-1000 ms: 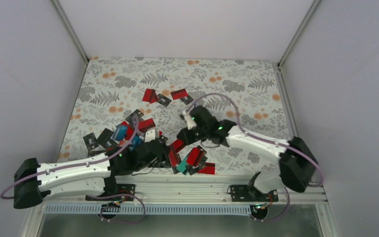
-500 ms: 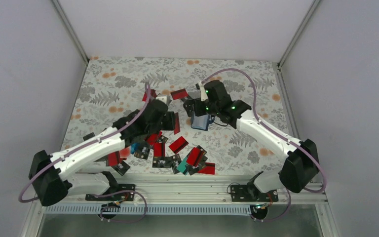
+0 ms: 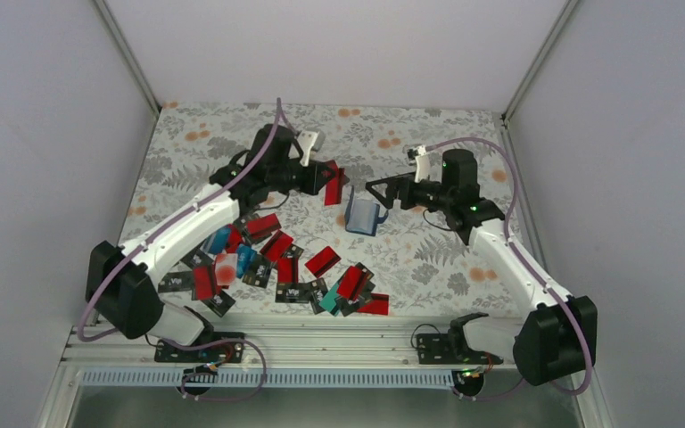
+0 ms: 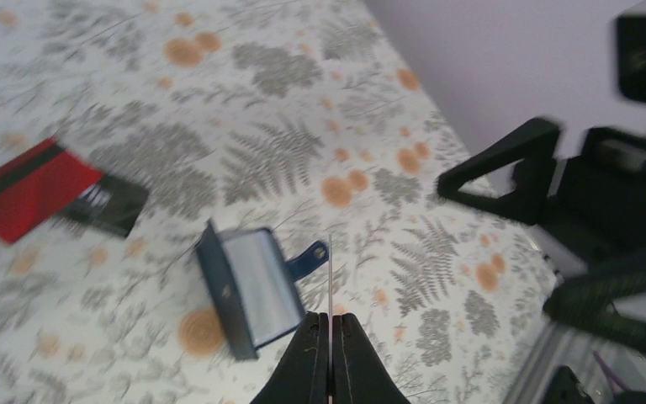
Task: Put the credit cards into the card holder
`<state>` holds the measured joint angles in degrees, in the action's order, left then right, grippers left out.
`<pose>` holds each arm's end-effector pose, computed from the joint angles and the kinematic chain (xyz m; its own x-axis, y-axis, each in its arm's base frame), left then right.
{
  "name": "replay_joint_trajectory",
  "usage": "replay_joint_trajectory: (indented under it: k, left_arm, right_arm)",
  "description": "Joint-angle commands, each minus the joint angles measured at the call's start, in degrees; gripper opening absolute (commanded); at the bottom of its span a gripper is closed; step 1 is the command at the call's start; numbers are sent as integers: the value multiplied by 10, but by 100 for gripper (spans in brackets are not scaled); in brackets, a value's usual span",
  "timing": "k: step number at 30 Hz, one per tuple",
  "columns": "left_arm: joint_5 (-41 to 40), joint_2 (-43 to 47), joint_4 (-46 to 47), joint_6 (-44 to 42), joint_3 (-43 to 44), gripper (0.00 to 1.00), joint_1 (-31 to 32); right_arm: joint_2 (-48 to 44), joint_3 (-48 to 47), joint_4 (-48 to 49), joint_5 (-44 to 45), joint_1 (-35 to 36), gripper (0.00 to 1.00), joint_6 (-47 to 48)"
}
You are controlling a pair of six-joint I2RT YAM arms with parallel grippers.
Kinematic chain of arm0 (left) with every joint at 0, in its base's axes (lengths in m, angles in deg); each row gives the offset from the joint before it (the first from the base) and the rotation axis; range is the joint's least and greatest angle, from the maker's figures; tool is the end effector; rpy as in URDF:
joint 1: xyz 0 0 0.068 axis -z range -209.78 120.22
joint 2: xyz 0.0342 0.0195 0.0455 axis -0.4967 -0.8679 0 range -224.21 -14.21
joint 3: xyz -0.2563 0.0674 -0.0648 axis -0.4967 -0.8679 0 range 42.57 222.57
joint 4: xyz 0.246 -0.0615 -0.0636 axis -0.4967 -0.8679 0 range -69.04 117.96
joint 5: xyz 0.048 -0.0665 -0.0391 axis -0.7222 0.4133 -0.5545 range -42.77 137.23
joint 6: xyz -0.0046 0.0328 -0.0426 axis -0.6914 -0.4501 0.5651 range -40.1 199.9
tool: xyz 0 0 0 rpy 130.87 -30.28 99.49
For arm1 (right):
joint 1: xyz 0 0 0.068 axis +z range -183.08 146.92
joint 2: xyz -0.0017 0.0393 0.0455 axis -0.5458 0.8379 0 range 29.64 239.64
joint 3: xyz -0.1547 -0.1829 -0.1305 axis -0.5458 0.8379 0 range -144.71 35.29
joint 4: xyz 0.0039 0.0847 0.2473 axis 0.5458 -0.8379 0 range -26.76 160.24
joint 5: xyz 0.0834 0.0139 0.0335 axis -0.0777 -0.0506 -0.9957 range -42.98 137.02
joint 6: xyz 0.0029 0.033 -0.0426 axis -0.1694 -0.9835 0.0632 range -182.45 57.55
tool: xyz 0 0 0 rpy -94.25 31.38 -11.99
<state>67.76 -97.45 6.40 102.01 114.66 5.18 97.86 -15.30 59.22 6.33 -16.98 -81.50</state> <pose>0.2643 -0.2000 0.3291 -0.7033 0.0618 -0.7082 0.5546 0.6710 -0.4922 0.2457 0.0951 0.2931 -0.6837 0.0603 -0.7273 -0.5679 0.5820 0.5820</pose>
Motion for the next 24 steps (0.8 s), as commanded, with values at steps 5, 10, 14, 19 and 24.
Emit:
replay_joint_trajectory:
  k: [5,10,14,19,24]
  left_arm:
    - [195,-54,23,-67,92,2,-16]
    - [249,-82,37,-64,114,2,-16]
    - [261,-90,35,-65,129,2,-16]
    - [277,-93,41,-62,131,2,-16]
    - [283,-97,52,-55,124,2,-16]
  right_arm:
    - [12,18,121,-227,-3,93,-25]
    - [30,7,138,-237,-4,78,-36]
    - [40,3,149,-234,-3,69,-47]
    - [48,2,163,-231,-4,51,-60]
    - [51,-3,156,-221,-4,18,-61]
